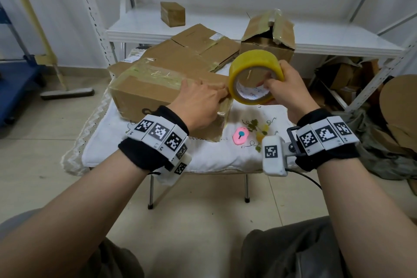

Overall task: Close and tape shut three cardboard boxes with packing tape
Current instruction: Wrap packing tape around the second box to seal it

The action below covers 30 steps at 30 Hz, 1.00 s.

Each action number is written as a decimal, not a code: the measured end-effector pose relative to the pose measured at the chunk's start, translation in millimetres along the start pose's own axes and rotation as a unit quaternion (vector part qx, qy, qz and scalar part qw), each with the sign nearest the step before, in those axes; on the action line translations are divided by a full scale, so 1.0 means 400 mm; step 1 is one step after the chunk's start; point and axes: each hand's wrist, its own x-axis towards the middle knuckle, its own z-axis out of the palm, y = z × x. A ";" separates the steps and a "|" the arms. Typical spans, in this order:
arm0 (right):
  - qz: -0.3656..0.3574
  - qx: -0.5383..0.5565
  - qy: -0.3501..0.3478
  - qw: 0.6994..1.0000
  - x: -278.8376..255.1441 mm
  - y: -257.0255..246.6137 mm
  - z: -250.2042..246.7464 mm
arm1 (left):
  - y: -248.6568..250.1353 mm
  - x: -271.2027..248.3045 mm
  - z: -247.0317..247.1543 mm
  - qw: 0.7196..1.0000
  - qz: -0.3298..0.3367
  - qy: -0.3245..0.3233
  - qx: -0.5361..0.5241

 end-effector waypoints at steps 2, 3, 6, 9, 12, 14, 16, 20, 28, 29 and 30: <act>0.006 -0.009 0.000 1.000 -0.001 0.000 -0.003 | 0.006 -0.001 -0.006 1.000 -0.012 -0.007 -0.003; 0.008 -0.013 -0.001 1.000 -0.001 -0.001 -0.004 | 0.007 -0.001 -0.009 1.000 -0.018 -0.004 -0.012; 0.011 -0.018 -0.003 1.000 -0.003 -0.006 -0.010 | 0.004 0.004 -0.005 0.999 -0.035 0.007 -0.038; 0.022 -0.022 -0.007 1.000 -0.004 -0.009 -0.008 | 0.002 0.003 -0.002 0.998 -0.040 0.002 -0.046; 0.033 -0.025 -0.007 0.999 -0.002 -0.011 -0.013 | 0.004 -0.003 -0.003 0.998 -0.042 -0.010 -0.040; 0.041 -0.032 0.006 0.999 0.000 -0.008 -0.029 | 0.003 -0.004 -0.005 0.998 -0.042 -0.021 -0.038; 0.059 -0.040 0.012 0.997 0.000 0.002 -0.044 | 0.000 -0.003 -0.005 0.998 -0.044 -0.027 -0.039; 0.071 -0.068 0.003 0.995 -0.005 0.027 -0.054 | 0.009 0.003 -0.011 0.997 -0.055 -0.034 -0.040; 0.100 -0.139 -0.040 0.984 -0.005 0.067 -0.067 | 0.038 0.012 -0.034 0.997 -0.028 -0.064 -0.037; 0.103 -0.147 -0.043 0.983 -0.005 0.069 -0.066 | 0.041 0.013 -0.034 0.997 -0.029 -0.070 -0.034; 0.104 -0.154 -0.044 0.982 -0.006 0.071 -0.066 | 0.045 0.014 -0.033 0.996 -0.029 -0.075 -0.030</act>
